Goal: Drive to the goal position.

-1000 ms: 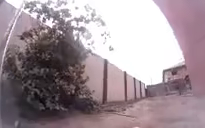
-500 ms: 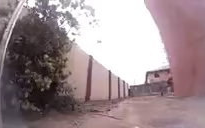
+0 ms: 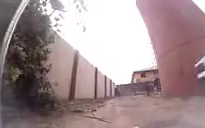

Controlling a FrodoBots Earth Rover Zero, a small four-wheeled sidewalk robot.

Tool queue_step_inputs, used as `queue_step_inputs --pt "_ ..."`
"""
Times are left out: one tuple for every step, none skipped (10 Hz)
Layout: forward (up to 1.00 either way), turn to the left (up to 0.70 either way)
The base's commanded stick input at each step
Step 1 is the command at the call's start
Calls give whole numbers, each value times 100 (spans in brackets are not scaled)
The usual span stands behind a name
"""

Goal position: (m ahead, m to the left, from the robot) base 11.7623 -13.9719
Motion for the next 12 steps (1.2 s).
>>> queue_step_inputs --pt "85 3" --pt "85 3" --pt "85 3" --pt "85 3" --pt "85 3" --pt "85 3" --pt "85 3" --pt "85 3" --pt "85 3" --pt "85 3" --pt "85 3" --pt "85 3"
